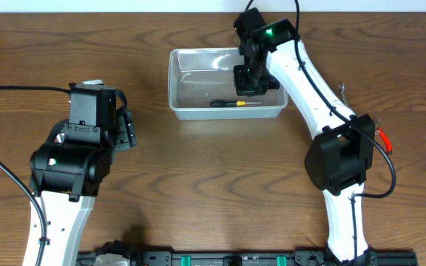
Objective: Pack container
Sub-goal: 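Lower the screwdriver into the container and open the right gripper, then raise the right gripper out of the container and move right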
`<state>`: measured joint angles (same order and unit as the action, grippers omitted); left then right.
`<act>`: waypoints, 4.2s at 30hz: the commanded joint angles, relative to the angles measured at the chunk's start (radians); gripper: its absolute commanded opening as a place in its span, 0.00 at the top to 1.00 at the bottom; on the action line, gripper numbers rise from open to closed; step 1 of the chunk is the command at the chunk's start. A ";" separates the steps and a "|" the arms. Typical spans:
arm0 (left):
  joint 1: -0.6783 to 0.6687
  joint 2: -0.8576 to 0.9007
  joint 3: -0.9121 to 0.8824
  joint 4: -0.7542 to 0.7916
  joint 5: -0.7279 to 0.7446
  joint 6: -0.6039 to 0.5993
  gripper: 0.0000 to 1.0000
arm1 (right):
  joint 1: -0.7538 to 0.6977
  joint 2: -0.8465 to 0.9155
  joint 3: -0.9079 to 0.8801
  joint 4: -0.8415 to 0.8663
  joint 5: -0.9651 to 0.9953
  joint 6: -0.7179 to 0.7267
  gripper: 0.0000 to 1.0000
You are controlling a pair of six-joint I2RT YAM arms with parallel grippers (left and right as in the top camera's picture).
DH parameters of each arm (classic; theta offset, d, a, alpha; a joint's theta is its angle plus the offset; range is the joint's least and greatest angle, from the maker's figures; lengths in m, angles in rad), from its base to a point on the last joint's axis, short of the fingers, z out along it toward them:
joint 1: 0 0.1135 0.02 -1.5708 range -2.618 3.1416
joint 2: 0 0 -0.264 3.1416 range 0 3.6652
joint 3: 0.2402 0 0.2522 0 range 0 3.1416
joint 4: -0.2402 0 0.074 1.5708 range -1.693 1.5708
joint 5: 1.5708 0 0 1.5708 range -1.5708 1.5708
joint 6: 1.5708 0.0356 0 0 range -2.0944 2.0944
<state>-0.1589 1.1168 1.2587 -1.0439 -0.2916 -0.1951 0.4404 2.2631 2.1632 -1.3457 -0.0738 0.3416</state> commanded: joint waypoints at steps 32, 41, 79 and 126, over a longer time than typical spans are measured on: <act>0.003 0.000 0.013 -0.004 -0.008 -0.005 0.17 | 0.064 0.066 -0.007 -0.047 -0.019 -0.011 0.99; 0.003 0.000 0.013 -0.015 -0.008 -0.005 0.17 | 0.080 0.066 -0.007 -0.075 -0.099 -0.060 0.99; 0.003 0.000 0.013 -0.018 -0.008 -0.006 0.17 | 0.078 0.106 -0.007 0.159 -0.167 -0.487 0.99; 0.003 0.000 0.013 -0.032 -0.009 -0.005 0.16 | 0.066 0.080 0.199 0.133 0.243 -0.400 0.89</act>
<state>-0.1589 1.1168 1.2587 -1.0737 -0.2916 -0.1947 0.5529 2.4031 2.2406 -1.1866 -0.1219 -0.2333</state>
